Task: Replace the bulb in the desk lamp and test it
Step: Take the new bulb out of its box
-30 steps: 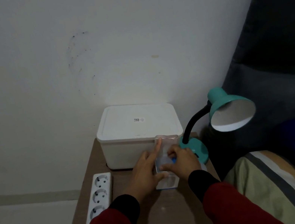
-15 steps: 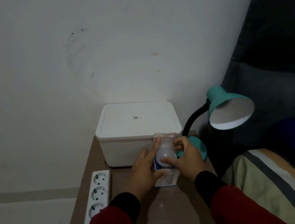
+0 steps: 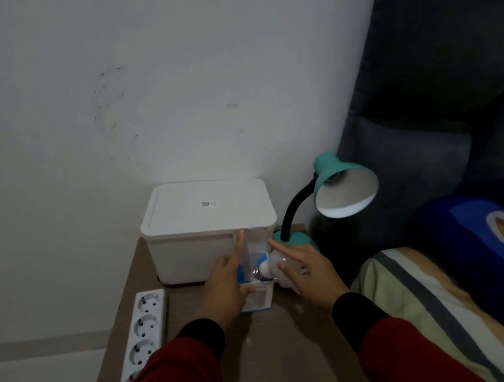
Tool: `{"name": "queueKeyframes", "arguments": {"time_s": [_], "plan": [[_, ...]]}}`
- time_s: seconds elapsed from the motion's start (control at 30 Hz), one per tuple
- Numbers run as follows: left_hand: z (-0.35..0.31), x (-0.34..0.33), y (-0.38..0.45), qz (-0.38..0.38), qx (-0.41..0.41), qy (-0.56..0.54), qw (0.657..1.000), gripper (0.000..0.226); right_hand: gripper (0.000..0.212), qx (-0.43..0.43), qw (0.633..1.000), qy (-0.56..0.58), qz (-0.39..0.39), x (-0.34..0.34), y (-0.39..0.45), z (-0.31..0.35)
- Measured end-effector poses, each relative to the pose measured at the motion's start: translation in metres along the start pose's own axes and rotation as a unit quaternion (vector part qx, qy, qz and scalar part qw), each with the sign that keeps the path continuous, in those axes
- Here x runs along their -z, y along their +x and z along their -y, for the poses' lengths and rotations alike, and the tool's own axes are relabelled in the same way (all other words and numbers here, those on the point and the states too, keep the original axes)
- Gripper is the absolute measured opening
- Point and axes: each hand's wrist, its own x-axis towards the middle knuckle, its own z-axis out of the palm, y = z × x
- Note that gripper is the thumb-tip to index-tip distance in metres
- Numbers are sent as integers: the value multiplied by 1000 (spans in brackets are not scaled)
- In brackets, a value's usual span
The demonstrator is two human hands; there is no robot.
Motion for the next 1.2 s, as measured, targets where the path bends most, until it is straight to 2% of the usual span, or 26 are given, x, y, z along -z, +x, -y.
{"name": "queueKeyframes", "arguments": {"time_s": [0.13,0.2,0.4,0.53,0.87,1.0,1.1,1.2], "plan": [[-6,2,-7,1,-12,-16,1000,109,34,-4,998,58,-40,19,-14,3],[-11,3,-12,-18,-13,-32,999,103,34,-14,993,101,-61,26,-19,4],[-21,0,-19,-81,17,-22,996,51,33,-28,968,202,-147,32,-26,4],[-22,-4,-18,-102,25,-19,994,36,33,-44,963,215,-157,25,-25,0],[-14,-7,-9,-100,57,-31,993,35,35,-62,960,235,-139,8,-6,-1],[-9,-8,-9,-96,33,-15,995,36,37,-65,962,226,-138,5,-2,-2],[-7,-8,-8,-99,-8,60,993,37,36,-64,962,224,-141,2,0,-4],[-3,-8,-9,-70,-57,110,990,37,37,-63,963,222,-142,1,1,-4]]}}
